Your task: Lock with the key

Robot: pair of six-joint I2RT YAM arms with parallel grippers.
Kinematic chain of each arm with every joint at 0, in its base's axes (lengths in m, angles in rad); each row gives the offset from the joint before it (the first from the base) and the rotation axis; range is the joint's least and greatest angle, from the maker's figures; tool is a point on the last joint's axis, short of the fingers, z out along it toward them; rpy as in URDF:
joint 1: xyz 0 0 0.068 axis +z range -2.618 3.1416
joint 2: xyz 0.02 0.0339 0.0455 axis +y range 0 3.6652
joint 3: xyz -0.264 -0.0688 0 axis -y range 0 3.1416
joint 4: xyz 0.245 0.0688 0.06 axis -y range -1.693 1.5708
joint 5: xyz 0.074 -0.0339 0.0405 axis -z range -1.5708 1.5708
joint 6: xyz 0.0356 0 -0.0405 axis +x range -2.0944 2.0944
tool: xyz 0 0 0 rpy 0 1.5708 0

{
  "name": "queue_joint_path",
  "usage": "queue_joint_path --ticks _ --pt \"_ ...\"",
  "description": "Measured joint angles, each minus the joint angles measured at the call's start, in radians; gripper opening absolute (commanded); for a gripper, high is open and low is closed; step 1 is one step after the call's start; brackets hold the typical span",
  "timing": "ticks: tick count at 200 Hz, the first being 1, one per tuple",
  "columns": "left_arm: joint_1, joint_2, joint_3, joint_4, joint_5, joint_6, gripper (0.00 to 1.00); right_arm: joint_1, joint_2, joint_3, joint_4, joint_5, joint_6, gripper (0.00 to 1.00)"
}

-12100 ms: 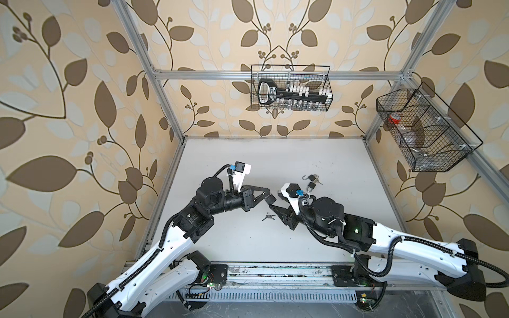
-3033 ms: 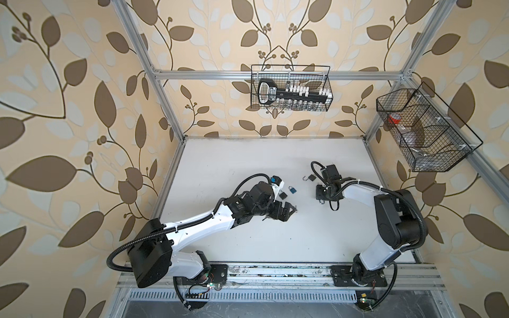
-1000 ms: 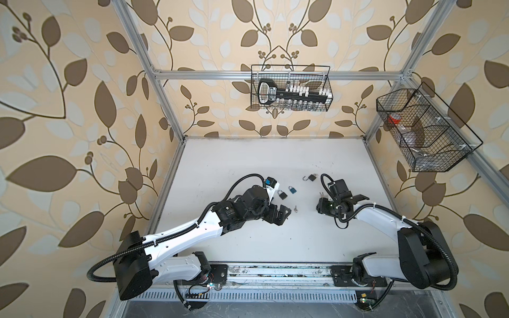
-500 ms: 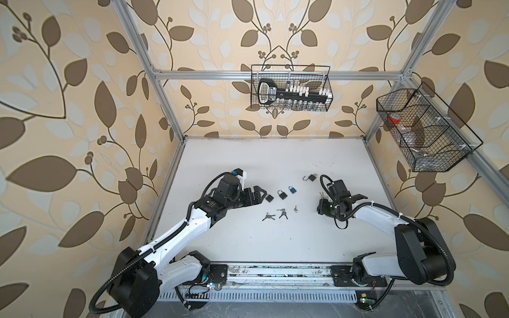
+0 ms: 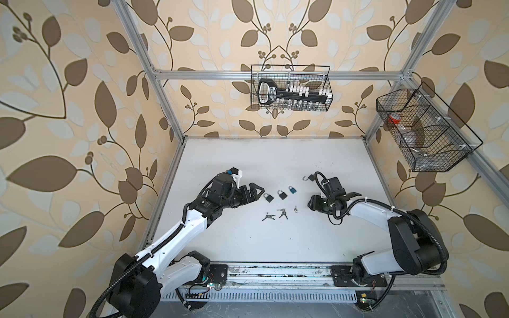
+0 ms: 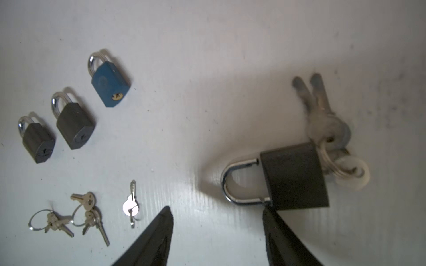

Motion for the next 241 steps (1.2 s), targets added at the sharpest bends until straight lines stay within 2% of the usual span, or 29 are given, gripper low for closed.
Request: queue_joint_path --ticks 56,107,136,174,241 --pt "-0.019 0.000 0.004 -0.003 0.065 0.050 0.99 -0.011 0.108 0.100 0.028 0.056 -0.026 0.65" --pt "-0.233 0.030 0.093 -0.025 0.039 0.163 0.99 -0.025 0.068 0.105 -0.010 0.085 -0.084 0.65" --pt "-0.325 0.082 0.139 -0.029 0.012 0.213 0.99 -0.061 0.065 0.132 -0.051 0.150 -0.107 0.65" --pt "-0.435 0.147 0.203 -0.047 -0.015 0.271 0.99 -0.100 0.091 0.176 -0.084 0.165 -0.146 0.66" --pt "-0.447 0.164 0.207 -0.050 -0.036 0.288 0.99 -0.100 0.217 0.276 -0.097 0.150 -0.213 0.67"
